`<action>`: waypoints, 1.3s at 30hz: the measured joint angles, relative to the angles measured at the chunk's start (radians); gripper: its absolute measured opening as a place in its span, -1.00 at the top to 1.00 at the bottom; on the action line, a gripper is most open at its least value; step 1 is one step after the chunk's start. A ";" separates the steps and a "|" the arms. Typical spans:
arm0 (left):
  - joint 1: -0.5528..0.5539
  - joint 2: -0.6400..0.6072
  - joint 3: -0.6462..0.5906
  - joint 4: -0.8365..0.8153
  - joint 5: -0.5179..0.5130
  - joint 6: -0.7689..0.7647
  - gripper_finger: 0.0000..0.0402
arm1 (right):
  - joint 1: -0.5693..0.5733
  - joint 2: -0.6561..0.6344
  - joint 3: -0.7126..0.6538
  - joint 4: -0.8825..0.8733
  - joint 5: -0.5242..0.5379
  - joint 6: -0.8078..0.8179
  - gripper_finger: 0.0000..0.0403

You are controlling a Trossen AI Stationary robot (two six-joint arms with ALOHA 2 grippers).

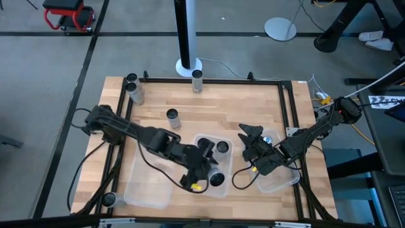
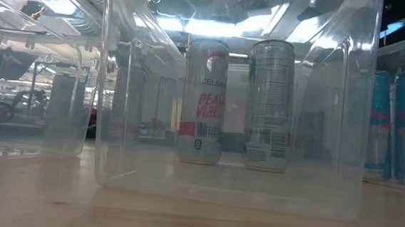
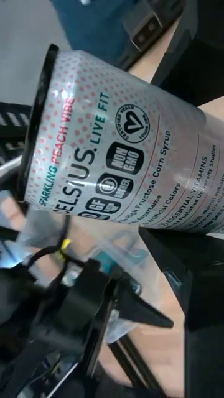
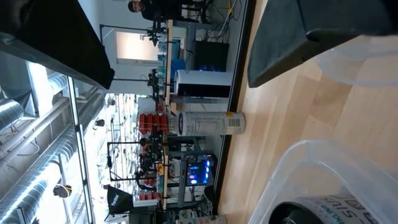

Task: Sort soda cans
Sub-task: Adjust the white-pink soda can in the middle transparent bin

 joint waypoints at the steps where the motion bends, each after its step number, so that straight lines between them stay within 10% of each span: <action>1: -0.006 -0.014 -0.003 0.004 0.000 -0.004 -0.32 | 0.000 0.000 0.000 0.001 0.000 0.000 -0.85; 16: -0.061 -0.301 -0.405 0.291 -0.018 -0.085 -0.32 | 0.001 0.000 0.047 0.019 -0.059 -0.029 -0.85; 39: 0.047 -0.391 -0.807 0.923 -0.038 0.134 -0.32 | -0.054 0.061 0.283 0.484 -0.766 -0.168 -0.85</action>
